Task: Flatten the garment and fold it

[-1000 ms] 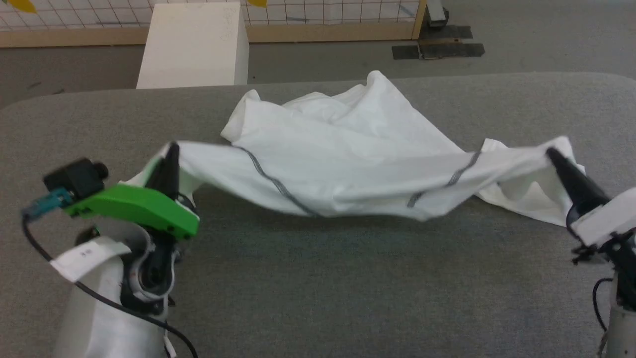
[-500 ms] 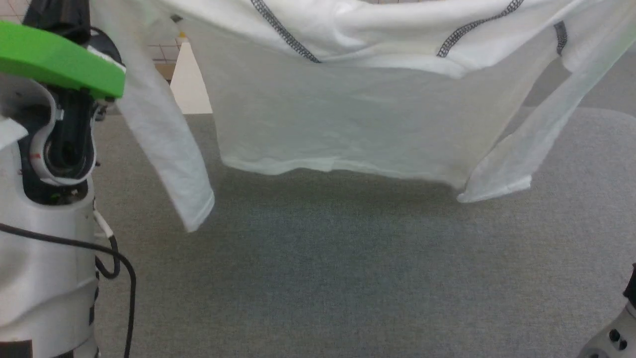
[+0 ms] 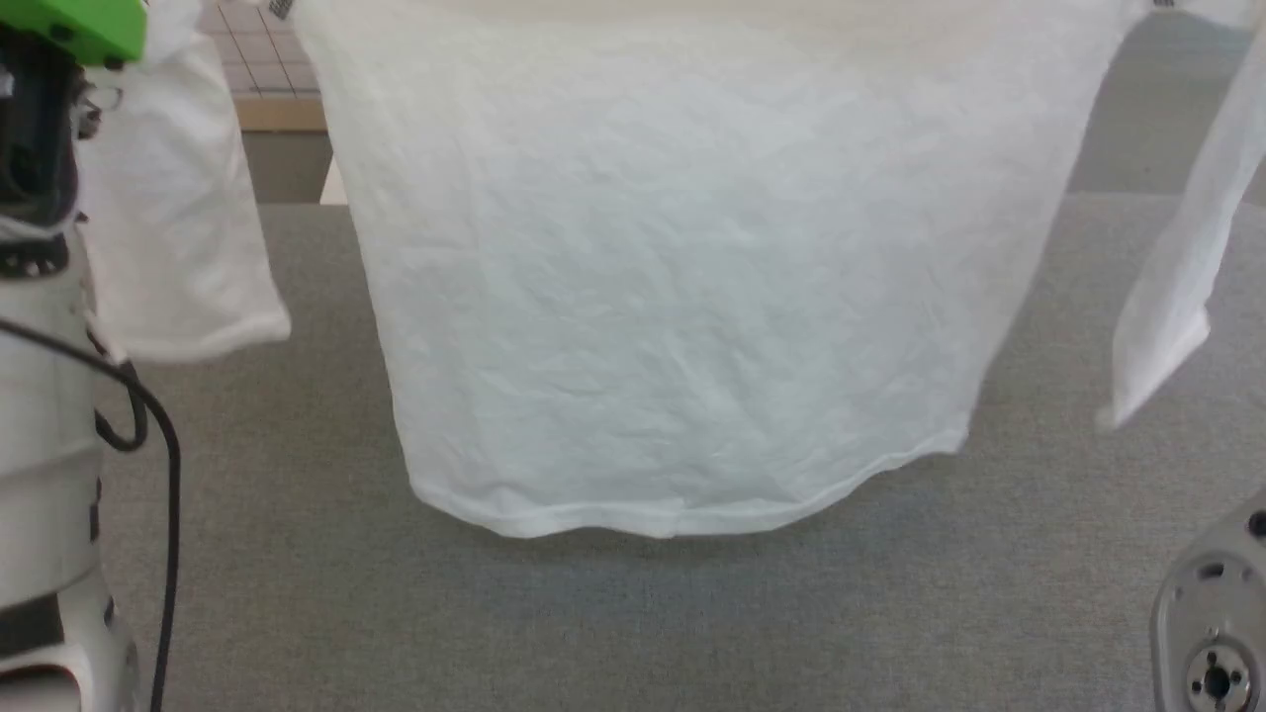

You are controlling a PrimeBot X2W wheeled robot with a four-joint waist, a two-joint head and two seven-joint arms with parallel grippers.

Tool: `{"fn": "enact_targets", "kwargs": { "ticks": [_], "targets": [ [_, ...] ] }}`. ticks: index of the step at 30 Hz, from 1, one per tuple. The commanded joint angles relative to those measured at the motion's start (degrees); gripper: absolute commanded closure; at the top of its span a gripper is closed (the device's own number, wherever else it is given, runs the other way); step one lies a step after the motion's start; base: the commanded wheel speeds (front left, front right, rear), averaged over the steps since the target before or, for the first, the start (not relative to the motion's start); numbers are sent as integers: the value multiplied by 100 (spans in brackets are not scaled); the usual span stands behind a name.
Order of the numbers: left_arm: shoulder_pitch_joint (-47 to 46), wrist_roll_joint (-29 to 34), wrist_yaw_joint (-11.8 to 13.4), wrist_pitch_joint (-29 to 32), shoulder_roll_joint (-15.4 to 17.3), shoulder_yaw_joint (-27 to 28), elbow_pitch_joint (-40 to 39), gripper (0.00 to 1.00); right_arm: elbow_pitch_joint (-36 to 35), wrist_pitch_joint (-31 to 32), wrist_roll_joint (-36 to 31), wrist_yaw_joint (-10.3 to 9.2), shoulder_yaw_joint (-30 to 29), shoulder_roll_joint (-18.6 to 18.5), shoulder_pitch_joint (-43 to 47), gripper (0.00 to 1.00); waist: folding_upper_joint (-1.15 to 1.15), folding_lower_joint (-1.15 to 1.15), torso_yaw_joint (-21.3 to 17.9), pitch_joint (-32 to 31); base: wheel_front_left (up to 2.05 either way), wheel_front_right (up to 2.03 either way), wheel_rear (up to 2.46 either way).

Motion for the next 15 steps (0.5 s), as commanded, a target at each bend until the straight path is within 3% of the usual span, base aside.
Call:
{"fn": "enact_targets", "kwargs": {
  "ticks": [1,7,15],
  "targets": [
    [-243,48,-18,19,57,2,150,100,141,35,-131,-8,-64,-5,-252,100,0,0,-25,298,0,0,0],
    [-1101,294,-27,-28,292,-45,962,100,867,-106,-721,-8,-73,-4,-1309,100,0,0,-153,1102,0,0,0],
    [-2243,567,164,-526,416,55,1713,100,1942,-1091,-1389,-8,271,-4,-2591,100,0,0,-404,1979,0,0,0]
  ]
}}
